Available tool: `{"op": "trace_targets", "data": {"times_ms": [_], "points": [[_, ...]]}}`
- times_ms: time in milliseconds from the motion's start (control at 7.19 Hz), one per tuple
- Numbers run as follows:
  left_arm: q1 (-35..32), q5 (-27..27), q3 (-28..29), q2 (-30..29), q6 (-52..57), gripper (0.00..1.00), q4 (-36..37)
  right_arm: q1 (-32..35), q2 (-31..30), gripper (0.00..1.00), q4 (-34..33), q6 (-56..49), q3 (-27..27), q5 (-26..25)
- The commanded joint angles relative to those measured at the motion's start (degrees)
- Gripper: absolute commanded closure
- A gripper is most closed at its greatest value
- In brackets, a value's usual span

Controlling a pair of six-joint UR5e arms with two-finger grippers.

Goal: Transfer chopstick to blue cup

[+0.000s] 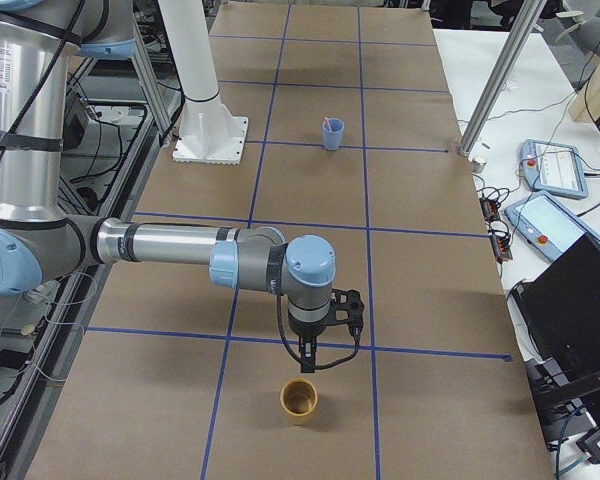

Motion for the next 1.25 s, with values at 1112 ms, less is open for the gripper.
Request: {"op": "trace_targets", "data": {"times_ms": [1112], "points": [[0.18, 0.58, 0.51, 0.17, 0.03, 0.01, 0.35, 0.01, 0.31, 0.0, 0.24, -0.13, 1.3, 1.54]]}}
